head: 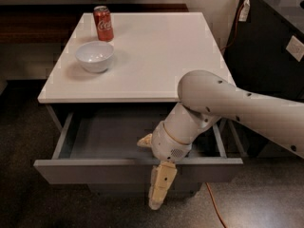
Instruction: Pick pepsi can from top drawer and place on counter
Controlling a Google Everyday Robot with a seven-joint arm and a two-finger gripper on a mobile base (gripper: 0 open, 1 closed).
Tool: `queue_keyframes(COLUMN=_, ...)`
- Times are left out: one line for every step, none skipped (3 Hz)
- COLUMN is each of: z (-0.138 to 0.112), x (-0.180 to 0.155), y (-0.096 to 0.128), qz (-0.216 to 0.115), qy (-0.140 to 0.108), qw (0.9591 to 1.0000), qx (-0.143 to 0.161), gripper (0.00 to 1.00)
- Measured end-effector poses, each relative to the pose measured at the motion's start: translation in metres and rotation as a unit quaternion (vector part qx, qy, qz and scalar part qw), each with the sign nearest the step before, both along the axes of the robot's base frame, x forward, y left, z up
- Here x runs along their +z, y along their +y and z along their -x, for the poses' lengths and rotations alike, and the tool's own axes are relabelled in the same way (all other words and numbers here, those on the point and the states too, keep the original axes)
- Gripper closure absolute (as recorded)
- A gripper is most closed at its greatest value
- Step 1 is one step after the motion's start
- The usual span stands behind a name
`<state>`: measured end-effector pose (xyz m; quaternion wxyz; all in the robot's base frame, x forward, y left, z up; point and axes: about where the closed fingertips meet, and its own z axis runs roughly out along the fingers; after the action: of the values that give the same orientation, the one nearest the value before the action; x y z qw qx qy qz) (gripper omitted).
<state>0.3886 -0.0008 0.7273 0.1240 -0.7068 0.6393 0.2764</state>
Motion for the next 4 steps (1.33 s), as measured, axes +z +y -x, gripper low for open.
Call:
queue_keyframes(z=0.005, x=0.014, y=0.004, qz=-0.018, qy=0.007, qw=0.9998, qx=-0.010, gripper=0.00)
queue_keyframes(z=-0.015, x=0.024, y=-0.025, qz=-0.021, qy=-0.003, qw=0.9965, qx=-0.081, gripper=0.00)
queue_keyframes(z=-0.032, x=0.024, y=-0.055, qz=-0.012, qy=-0.002, qw=0.9902, qx=-0.139, gripper=0.00)
queue_keyframes(z=-0.056, x=0.017, y=-0.087, qz=0.012, qy=0.000, qw=0.9806, qx=-0.196, gripper=0.00)
